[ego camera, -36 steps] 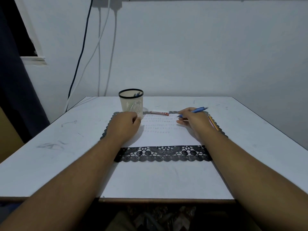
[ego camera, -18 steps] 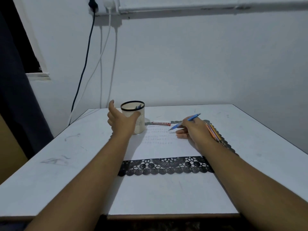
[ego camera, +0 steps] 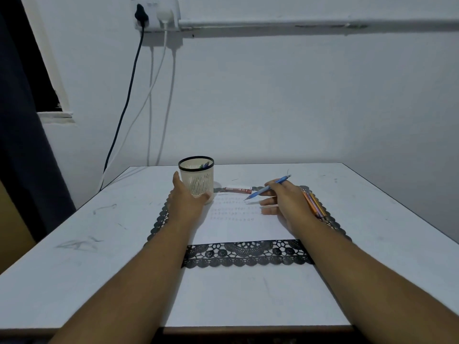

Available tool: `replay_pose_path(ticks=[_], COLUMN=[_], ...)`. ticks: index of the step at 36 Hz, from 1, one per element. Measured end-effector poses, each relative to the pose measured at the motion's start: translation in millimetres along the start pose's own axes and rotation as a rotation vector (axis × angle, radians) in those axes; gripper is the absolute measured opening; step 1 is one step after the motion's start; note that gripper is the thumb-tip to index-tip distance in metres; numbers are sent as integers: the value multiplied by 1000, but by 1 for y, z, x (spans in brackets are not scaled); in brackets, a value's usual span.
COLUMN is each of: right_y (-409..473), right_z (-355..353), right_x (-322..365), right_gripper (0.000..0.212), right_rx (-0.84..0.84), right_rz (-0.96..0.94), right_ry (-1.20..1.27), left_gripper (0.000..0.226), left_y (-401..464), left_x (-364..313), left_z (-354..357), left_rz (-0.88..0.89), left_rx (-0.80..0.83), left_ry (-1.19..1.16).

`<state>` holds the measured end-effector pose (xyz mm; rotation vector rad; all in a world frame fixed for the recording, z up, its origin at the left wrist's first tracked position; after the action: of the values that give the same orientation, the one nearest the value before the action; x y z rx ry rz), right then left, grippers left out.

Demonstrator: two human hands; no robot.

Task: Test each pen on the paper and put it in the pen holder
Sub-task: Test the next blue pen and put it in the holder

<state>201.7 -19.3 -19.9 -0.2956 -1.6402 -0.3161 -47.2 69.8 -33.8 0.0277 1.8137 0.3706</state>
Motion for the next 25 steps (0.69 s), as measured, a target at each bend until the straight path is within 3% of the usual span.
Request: replay_pose_path(ticks=[13, 18, 25], right_y=[-3, -6, -11], right_z=[-2, -6, 3], right_x=[5, 13, 44], right_gripper=[16, 8, 36], right_rx=[-62, -147, -271], right_rz=[-38, -226, -475], right_ry=[-66, -267, -379], left_gripper=[94, 97, 100], left_y=[-3, -4, -5], left_x=[1, 4, 2], left_z=[2, 2, 3], left_rz=[91, 86, 95], left_rx=[-16, -11, -6], left_ry=[36, 47, 29])
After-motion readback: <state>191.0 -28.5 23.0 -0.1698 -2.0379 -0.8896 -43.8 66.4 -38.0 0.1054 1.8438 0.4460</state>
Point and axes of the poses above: each hand's wrist, its own y-axis towards the middle knuckle, its own z-axis out of the palm, x = y × z, the point moved 2 cm from there along y, towards the middle knuckle, and after that the axes turned 15 degrees about -y, right-handed, at the moved point
